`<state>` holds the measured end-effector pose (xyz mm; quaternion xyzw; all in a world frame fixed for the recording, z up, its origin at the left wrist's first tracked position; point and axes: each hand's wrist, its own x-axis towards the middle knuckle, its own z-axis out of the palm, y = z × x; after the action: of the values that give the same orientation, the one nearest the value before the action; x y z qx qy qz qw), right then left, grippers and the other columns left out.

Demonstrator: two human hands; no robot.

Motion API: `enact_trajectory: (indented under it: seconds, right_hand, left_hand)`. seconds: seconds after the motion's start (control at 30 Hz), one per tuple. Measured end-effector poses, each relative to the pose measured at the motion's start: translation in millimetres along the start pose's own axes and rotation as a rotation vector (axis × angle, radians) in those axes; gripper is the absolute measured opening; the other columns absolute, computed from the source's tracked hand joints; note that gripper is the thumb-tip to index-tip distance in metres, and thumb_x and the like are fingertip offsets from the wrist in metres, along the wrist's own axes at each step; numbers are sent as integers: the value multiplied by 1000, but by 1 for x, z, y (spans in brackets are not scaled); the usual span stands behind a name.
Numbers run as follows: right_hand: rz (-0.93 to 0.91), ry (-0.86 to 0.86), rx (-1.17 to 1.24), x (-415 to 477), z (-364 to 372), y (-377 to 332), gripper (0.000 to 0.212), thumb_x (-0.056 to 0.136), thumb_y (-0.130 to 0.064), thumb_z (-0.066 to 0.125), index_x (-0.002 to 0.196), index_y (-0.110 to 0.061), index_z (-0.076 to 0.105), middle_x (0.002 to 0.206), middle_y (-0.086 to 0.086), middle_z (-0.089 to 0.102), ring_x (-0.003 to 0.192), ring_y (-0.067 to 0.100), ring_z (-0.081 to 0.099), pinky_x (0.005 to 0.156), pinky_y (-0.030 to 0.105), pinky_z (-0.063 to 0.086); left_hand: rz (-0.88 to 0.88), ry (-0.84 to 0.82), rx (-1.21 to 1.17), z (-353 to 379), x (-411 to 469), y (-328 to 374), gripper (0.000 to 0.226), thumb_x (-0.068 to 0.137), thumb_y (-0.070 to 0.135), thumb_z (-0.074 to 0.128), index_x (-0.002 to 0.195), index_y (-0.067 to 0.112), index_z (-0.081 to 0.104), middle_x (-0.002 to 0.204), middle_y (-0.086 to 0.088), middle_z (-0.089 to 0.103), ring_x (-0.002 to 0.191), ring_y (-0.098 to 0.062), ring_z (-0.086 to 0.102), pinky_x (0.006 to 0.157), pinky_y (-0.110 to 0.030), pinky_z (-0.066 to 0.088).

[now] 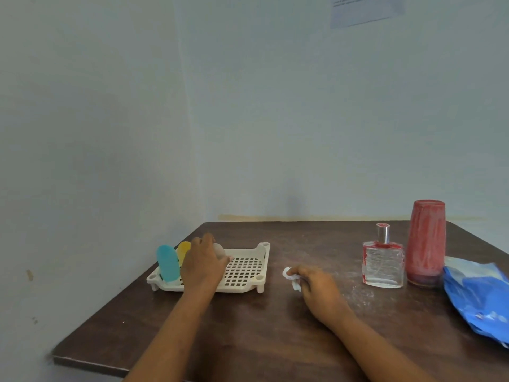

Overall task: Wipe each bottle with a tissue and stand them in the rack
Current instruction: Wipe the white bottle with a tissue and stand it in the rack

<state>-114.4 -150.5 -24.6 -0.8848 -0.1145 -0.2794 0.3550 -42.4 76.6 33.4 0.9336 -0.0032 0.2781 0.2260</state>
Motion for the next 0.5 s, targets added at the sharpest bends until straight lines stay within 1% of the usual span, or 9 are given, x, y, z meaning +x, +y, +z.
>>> enact_trajectory:
  seconds: [0.13, 0.23, 0.33, 0.4, 0.47, 0.5]
  right_hand:
    - [-2, 7, 8, -1, 0, 0, 26, 91, -5, 51, 102, -22, 68, 84, -5, 67, 81, 6, 62, 77, 17, 48]
    - [-13, 13, 18, 0, 1, 2, 26, 90, -4, 51, 100, -21, 69, 80, -6, 66, 79, 6, 62, 76, 19, 49]
    - [8, 12, 17, 0, 1, 2, 27, 91, -3, 51, 102, -21, 68, 88, -3, 69, 83, 9, 63, 78, 22, 50]
    - [16, 12, 23, 0, 1, 2, 28, 91, -2, 50, 103, -19, 68, 92, 0, 69, 85, 11, 63, 78, 17, 48]
    - [14, 9, 21, 0, 1, 1, 28, 90, -2, 50, 103, -19, 68, 88, -1, 69, 84, 10, 63, 76, 12, 45]
    - [7, 10, 24, 0, 1, 1, 28, 90, -2, 50, 103, -20, 68, 85, -2, 68, 82, 9, 63, 76, 12, 45]
  left_hand:
    - [-9, 9, -2, 1, 0, -1, 47, 86, 36, 70, 125, 19, 49, 125, -2, 55, 107, -16, 58, 77, -23, 46]
    - [12, 13, -21, 1, 2, -4, 39, 88, 31, 68, 121, 18, 52, 121, -3, 58, 104, -15, 58, 76, -21, 42]
    - [27, 9, -21, 1, 4, -5, 33, 90, 28, 64, 119, 16, 53, 118, -3, 60, 101, -14, 57, 75, -19, 39]
    - [31, -2, -25, 0, 5, -6, 34, 90, 27, 65, 119, 16, 53, 117, -4, 60, 100, -14, 56, 75, -19, 39]
    - [44, -6, -31, -2, 6, -7, 32, 90, 25, 65, 117, 15, 53, 115, -4, 60, 94, -11, 52, 75, -19, 38]
    - [52, -10, -31, -2, 6, -7, 31, 90, 24, 65, 117, 14, 54, 114, -5, 60, 91, -9, 49, 75, -19, 38]
